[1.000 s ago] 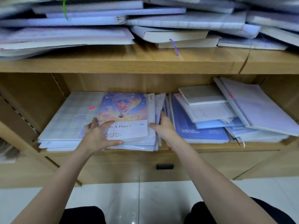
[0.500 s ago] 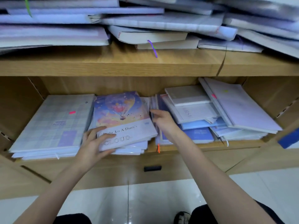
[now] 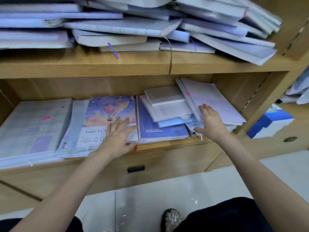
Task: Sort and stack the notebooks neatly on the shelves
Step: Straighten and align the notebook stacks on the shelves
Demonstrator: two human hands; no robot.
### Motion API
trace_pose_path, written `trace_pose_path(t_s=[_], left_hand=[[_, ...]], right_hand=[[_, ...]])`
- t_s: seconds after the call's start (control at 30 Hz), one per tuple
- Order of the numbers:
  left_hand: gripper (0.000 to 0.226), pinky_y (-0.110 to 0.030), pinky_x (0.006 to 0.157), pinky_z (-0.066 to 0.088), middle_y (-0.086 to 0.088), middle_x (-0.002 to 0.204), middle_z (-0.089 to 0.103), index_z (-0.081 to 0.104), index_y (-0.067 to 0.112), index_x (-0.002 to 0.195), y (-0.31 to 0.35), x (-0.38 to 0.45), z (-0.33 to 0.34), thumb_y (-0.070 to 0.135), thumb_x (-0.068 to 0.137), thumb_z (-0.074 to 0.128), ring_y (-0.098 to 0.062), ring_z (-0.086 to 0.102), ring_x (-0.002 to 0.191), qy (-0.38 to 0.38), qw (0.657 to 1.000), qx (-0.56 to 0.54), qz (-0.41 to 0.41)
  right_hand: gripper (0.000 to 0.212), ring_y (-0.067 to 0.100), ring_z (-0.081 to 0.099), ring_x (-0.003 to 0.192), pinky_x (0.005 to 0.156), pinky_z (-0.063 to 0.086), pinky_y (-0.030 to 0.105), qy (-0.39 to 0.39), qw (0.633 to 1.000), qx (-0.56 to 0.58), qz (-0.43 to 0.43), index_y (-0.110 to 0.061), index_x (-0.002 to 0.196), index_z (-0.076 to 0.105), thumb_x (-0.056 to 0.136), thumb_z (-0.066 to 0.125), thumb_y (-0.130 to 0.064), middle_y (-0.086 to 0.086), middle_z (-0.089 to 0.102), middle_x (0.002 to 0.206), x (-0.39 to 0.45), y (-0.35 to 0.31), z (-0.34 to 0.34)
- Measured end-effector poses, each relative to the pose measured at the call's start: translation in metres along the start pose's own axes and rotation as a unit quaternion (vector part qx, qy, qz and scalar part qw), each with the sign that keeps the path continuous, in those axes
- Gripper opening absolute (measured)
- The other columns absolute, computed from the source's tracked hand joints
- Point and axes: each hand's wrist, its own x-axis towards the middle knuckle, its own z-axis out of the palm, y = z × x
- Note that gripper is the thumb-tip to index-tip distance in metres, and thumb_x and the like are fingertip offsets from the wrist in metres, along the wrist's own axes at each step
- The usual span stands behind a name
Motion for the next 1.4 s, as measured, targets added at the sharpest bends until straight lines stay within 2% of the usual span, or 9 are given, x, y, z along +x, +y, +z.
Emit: trace_pose_path(t_s=[0.13, 0.33, 0.63, 0.73, 0.8, 0.9, 1.1, 1.23, 1.4], left_hand=[[0.053, -0.057, 0.112, 0.002, 0.001, 0.157, -0.014, 0.004, 0.047, 0.145, 0.001, -0.002, 0.009, 0.045, 0.098, 0.03, -0.038, -0.013, 0.142, -0.109, 0.991, 0.059, -0.049], [0.051, -0.062, 0.111, 0.003, -0.004, 0.157, -0.014, 0.001, 0.045, 0.146, 0.001, -0.001, 0.008, 0.044, 0.1, 0.023, -0.045, -0.01, 0.14, -0.116, 0.985, 0.083, -0.096], [0.058, -0.045, 0.114, 0.01, -0.011, 0.154, 0.021, 0.018, 0.02, 0.148, -0.068, -0.059, -0.004, 0.041, 0.097, 0.037, -0.027, 0.016, 0.143, 0.107, 0.973, -0.095, -0.18], [0.054, -0.038, 0.111, 0.022, -0.011, 0.15, 0.032, 0.024, 0.011, 0.146, -0.088, -0.079, -0.015, 0.03, 0.098, 0.042, -0.028, 0.03, 0.138, 0.185, 0.915, -0.265, -0.244], [0.051, -0.033, 0.11, 0.022, -0.007, 0.149, 0.033, 0.025, 0.014, 0.146, -0.094, -0.086, -0.024, 0.029, 0.099, 0.037, -0.024, 0.031, 0.137, 0.206, 0.861, -0.371, -0.279], [0.047, -0.024, 0.107, 0.022, -0.004, 0.147, 0.036, 0.03, 0.014, 0.144, -0.105, -0.088, -0.035, 0.032, 0.1, 0.034, -0.019, 0.033, 0.135, 0.201, 0.824, -0.436, -0.302], [0.066, -0.009, 0.079, 0.038, 0.004, 0.122, 0.052, 0.031, 0.022, 0.138, -0.114, -0.084, -0.037, 0.024, 0.083, 0.069, -0.013, 0.052, 0.11, 0.054, 0.914, -0.338, -0.218], [0.092, -0.031, 0.096, 0.037, -0.014, 0.136, 0.044, 0.007, 0.015, 0.149, -0.114, -0.073, -0.027, 0.028, 0.082, 0.069, -0.032, 0.045, 0.12, 0.013, 0.968, -0.119, -0.221], [0.083, -0.036, 0.11, 0.023, -0.013, 0.15, 0.026, 0.008, 0.02, 0.149, -0.115, -0.067, -0.026, 0.025, 0.087, 0.062, -0.033, 0.03, 0.133, 0.011, 0.968, -0.041, -0.246]], right_hand=[[0.057, 0.032, 0.044, 0.128, 0.094, 0.04, 0.041, 0.091, 0.996, -0.002, 0.0, -0.003, 0.137, 0.043, 0.084, 0.062, -0.005, 0.018, 0.045, 0.14, 0.006, 0.015, 0.0], [0.029, 0.041, 0.062, 0.064, 0.05, 0.049, 0.038, 0.322, 0.938, 0.075, -0.103, 0.002, 0.103, 0.063, 0.075, 0.059, -0.004, 0.022, 0.065, 0.079, 0.008, -0.02, -0.042], [0.04, 0.023, 0.07, 0.085, 0.065, 0.053, 0.028, 0.414, 0.842, 0.121, -0.325, -0.001, 0.103, 0.07, 0.07, 0.048, -0.003, 0.01, 0.072, 0.101, 0.003, -0.161, -0.032], [0.03, 0.018, 0.07, 0.073, 0.05, 0.05, 0.023, 0.336, 0.882, 0.066, -0.325, -0.009, 0.096, 0.073, 0.071, 0.055, -0.01, 0.005, 0.073, 0.091, 0.0, -0.23, 0.01], [0.027, 0.014, 0.067, 0.064, 0.044, 0.044, 0.02, 0.151, 0.947, -0.043, -0.281, -0.019, 0.09, 0.072, 0.073, 0.066, -0.039, -0.002, 0.07, 0.078, -0.009, -0.274, 0.041], [0.059, 0.018, 0.066, 0.09, 0.062, 0.049, 0.027, -0.028, 0.955, -0.095, -0.279, -0.015, 0.102, 0.067, 0.078, 0.052, -0.067, 0.002, 0.067, 0.097, -0.02, -0.309, 0.064], [0.087, 0.042, -0.007, 0.142, 0.113, 0.003, 0.056, -0.219, 0.961, 0.059, -0.16, -0.027, 0.148, 0.022, 0.078, 0.063, -0.059, 0.006, -0.008, 0.158, 0.009, -0.257, 0.053], [0.105, 0.033, 0.014, 0.143, 0.113, 0.026, 0.044, -0.235, 0.952, 0.16, -0.117, -0.037, 0.149, 0.003, 0.075, 0.077, -0.035, 0.001, -0.027, 0.154, -0.005, -0.227, 0.072], [0.088, 0.021, 0.018, 0.143, 0.11, 0.024, 0.027, -0.202, 0.943, 0.231, -0.127, -0.026, 0.15, 0.014, 0.082, 0.071, -0.027, 0.004, -0.008, 0.158, -0.012, -0.225, 0.069]])
